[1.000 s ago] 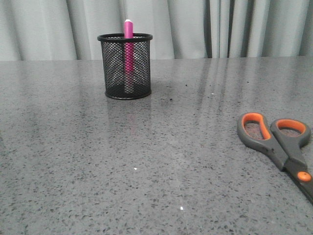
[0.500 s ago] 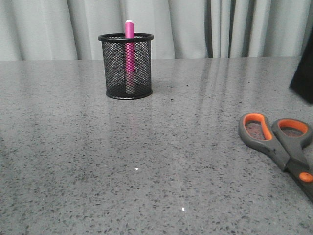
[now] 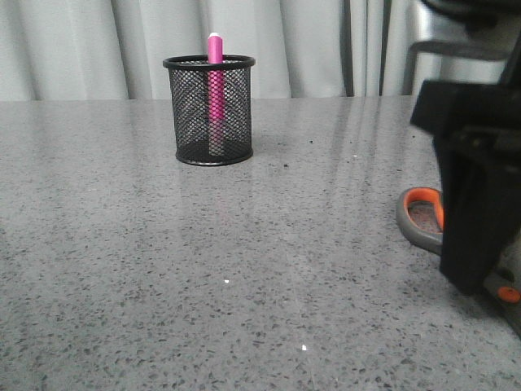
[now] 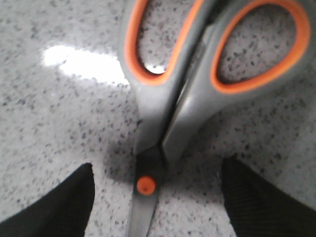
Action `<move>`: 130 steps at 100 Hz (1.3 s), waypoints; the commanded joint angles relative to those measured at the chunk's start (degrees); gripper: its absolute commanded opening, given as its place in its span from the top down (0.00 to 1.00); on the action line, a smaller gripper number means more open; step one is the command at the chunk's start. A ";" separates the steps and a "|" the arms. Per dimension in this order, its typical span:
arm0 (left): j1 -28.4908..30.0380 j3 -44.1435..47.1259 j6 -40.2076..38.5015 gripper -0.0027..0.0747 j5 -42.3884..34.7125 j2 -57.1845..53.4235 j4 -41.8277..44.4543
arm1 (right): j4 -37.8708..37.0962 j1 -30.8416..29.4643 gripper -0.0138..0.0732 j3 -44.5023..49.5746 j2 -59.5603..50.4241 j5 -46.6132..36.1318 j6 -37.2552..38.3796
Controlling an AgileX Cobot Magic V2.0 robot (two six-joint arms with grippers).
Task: Put pen and scissors into bin
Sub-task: 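Grasp the grey-and-orange scissors by the blades with the right gripper and lift, then carry the scissors over the mesh cup and lower them in, blades down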
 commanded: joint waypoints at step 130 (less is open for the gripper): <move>-1.87 -1.21 0.09 0.59 -0.76 0.21 -1.09 | -13.57 0.85 0.91 -18.74 2.02 -73.79 4.32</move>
